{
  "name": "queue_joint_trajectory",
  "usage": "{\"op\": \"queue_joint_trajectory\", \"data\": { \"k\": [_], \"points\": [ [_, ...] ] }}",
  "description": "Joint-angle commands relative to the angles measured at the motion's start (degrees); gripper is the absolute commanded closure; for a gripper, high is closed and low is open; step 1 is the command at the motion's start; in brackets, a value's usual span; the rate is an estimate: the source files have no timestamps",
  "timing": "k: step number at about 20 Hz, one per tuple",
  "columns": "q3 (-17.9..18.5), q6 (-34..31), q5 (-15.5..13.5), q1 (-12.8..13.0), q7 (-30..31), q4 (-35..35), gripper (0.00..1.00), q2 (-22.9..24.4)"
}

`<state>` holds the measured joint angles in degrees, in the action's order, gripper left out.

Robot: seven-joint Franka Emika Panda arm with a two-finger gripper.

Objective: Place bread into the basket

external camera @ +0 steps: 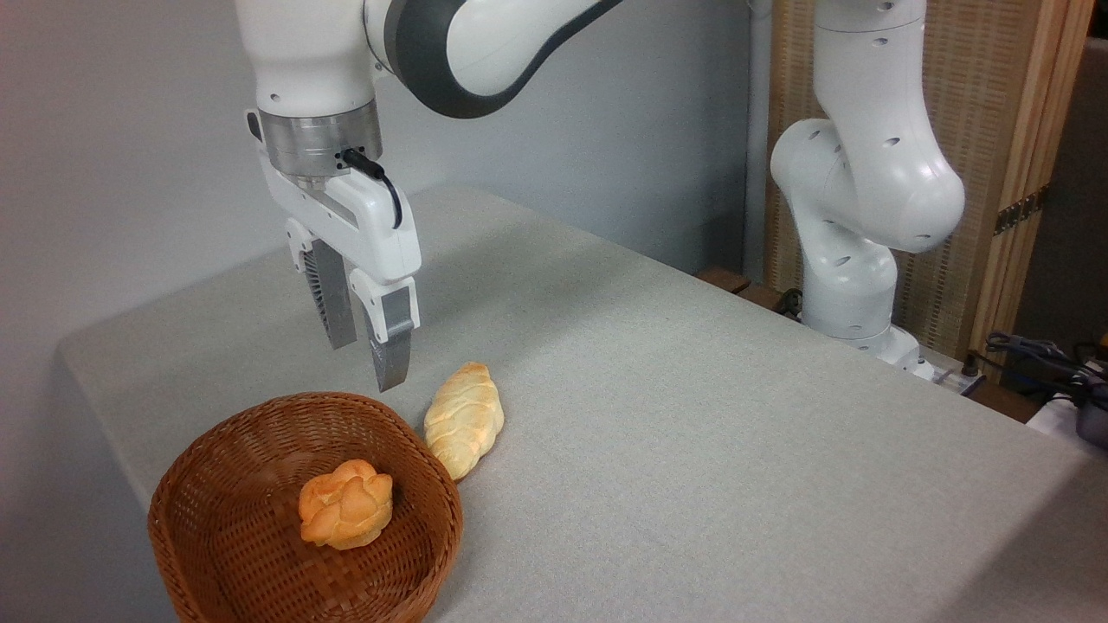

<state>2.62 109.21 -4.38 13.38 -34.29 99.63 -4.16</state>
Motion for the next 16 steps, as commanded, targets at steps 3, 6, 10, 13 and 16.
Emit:
{"op": "queue_joint_trajectory", "data": {
  "k": [3, 6, 10, 13, 16],
  "points": [
    [0.0, -1.5, 0.8, 0.3, 1.5, -0.7, 0.0, 0.2],
    [0.0, -1.5, 0.8, 0.3, 1.5, -0.7, 0.0, 0.1],
    [0.0, -1.5, 0.8, 0.3, 1.5, -0.7, 0.0, 0.2],
    [0.0, -1.5, 0.8, 0.3, 1.5, -0.7, 0.0, 0.2],
    [0.0, -1.5, 0.8, 0.3, 1.5, -0.7, 0.0, 0.2]
  ]
}}
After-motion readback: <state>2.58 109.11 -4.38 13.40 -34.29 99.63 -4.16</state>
